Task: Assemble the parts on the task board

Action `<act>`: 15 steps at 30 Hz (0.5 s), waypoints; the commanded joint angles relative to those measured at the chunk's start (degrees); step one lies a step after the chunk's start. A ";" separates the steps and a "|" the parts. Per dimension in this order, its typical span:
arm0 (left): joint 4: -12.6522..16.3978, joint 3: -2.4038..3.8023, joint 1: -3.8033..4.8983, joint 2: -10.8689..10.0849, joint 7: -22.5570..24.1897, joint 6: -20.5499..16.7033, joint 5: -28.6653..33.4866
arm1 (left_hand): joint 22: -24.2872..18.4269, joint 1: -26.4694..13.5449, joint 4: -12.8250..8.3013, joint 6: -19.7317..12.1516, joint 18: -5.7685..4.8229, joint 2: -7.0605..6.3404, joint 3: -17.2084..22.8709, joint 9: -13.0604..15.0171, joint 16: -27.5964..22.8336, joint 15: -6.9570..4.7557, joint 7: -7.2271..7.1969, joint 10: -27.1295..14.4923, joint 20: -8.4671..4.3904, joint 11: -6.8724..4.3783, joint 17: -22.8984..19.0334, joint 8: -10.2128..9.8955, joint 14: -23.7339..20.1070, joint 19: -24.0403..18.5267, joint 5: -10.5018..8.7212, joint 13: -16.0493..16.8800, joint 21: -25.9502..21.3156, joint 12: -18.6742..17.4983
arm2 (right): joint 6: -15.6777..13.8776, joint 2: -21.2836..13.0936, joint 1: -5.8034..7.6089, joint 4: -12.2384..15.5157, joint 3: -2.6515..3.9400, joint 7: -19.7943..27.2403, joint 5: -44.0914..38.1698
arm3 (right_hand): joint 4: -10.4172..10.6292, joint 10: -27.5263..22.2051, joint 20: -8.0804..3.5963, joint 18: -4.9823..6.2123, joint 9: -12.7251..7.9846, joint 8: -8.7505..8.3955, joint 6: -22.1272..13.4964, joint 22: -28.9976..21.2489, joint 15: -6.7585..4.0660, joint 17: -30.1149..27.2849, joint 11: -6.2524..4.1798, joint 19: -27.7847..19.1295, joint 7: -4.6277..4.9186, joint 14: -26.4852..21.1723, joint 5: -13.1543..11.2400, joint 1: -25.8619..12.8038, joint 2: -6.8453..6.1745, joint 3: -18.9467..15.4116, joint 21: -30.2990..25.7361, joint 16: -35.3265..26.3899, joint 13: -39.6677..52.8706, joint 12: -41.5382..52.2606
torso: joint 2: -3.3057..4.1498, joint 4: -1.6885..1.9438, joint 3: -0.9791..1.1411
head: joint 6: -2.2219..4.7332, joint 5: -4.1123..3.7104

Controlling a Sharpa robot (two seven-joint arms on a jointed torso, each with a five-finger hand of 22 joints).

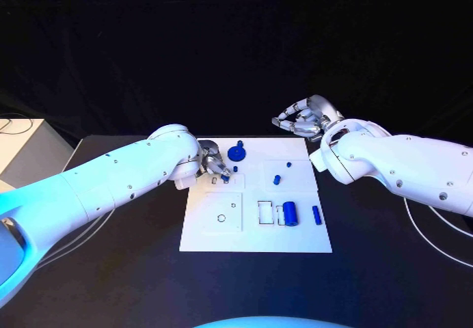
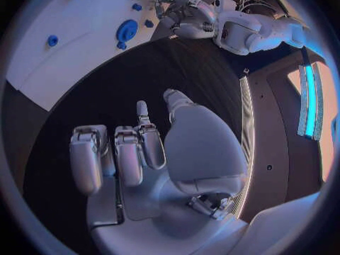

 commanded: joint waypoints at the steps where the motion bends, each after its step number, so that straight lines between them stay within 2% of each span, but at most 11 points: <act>1: 0.08 -0.12 0.00 0.19 -0.01 0.96 -1.33 | 4.21 -0.03 -7.60 2.99 -0.46 0.73 7.14 11.33 0.19 -0.31 -2.56 0.28 -0.01 0.07 15.09 0.28 6.06 0.27 0.00 -0.04 0.32 -0.11 | 0.77 -0.02 -0.02 0.12 0.02 0.24 -0.57 | 0.07 -0.36 -0.31 -0.82 0.05 0.07 -0.39 12.64 -0.08 15.09 0.03 4.49 0.07 6.08 0.20 0.01 -0.01 0.17 -0.28 0.24 6.59 -0.26 | 0.01 -0.02 0.00 | -0.10 0.05; 7: 0.37 -0.68 -0.01 0.06 -0.02 1.34 -1.99 | 4.26 -0.05 -7.60 3.02 -0.47 0.77 7.13 11.41 0.19 -0.33 -2.60 0.18 -0.04 0.04 15.09 0.30 6.06 0.30 -0.04 -0.33 0.33 -0.31 | 0.84 -0.05 -0.03 0.12 0.02 0.23 -0.57 | 0.07 -0.36 -0.31 -0.82 0.05 0.07 -0.39 12.64 -0.08 15.09 0.03 4.49 0.07 6.08 0.20 0.01 -0.01 0.17 -0.28 0.24 6.59 -0.26 | 0.00 -0.04 0.00 | -0.25 0.08; 15: 0.48 -1.13 -0.03 -0.04 -0.06 1.75 -2.40 | 4.26 -0.05 -7.60 3.02 -0.47 0.77 7.13 11.41 0.19 -0.33 -2.60 0.18 -0.04 0.04 15.09 0.30 6.06 0.30 -0.04 -0.33 0.33 -0.31 | 0.98 -0.07 -0.07 0.13 0.02 0.20 -0.57 | 0.07 -0.36 -0.29 -0.81 0.22 0.11 -0.44 12.62 -0.06 15.09 0.05 4.48 0.07 6.08 0.24 -0.16 0.04 0.19 -0.31 0.24 6.59 -0.26 | 0.01 0.03 0.00 | -0.37 0.06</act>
